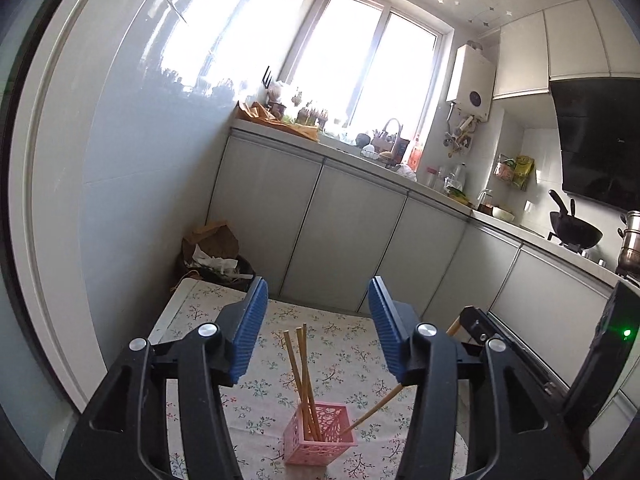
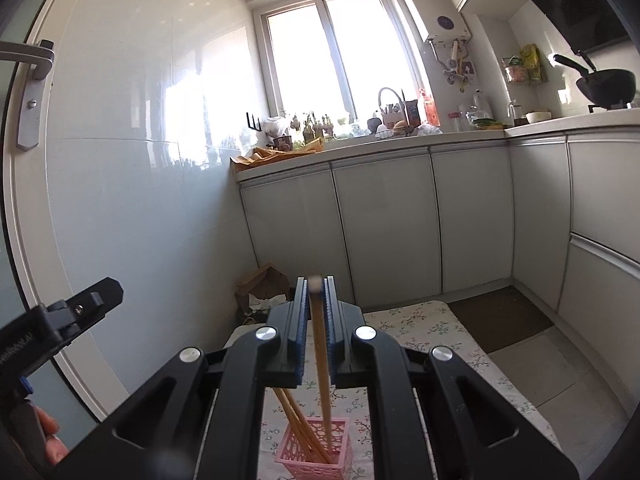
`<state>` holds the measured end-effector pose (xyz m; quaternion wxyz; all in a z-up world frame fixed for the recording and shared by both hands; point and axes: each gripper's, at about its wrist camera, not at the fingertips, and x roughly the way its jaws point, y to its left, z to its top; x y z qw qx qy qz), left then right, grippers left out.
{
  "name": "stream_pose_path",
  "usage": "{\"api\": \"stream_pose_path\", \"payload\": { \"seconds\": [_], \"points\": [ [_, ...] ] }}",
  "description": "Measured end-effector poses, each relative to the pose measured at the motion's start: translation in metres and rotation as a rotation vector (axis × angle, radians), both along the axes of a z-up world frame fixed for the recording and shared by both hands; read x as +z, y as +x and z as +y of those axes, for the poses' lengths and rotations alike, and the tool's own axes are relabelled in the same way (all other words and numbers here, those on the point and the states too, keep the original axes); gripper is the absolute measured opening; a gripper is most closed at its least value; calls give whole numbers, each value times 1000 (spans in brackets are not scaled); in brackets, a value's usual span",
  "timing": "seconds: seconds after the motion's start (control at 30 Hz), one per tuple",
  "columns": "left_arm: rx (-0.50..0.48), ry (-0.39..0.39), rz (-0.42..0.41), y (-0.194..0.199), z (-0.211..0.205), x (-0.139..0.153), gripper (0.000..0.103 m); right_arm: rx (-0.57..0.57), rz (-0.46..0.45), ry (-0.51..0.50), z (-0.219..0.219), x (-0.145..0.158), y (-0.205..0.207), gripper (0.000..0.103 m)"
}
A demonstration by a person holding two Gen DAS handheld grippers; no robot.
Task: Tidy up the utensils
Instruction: 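Lift both chopsticks upright and drop them into the pink holder, then lower the left tool onto the chopstick pile and close on chopsticks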
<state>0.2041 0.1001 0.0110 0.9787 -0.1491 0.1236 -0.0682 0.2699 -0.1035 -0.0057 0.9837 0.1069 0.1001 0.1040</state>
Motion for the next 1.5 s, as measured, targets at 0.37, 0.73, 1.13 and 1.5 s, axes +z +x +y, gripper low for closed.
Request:
{"api": "stream_pose_path", "payload": {
  "seconds": [0.37, 0.73, 1.13, 1.5],
  "points": [
    [26, 20, -31, -14, -1, 11, 65, -112, -50, -23, -12, 26, -35, 61],
    [53, 87, -88, -45, -28, 24, 96, -240, -51, -8, -45, 43, -84, 95],
    [-39, 198, -15, -66, -73, 1, 96, -321, 41, 4, -92, 20, -132, 97],
    [-296, 341, 191, -57, -133, -47, 96, -308, 237, -86, -127, -62, -198, 97]
  ]
}}
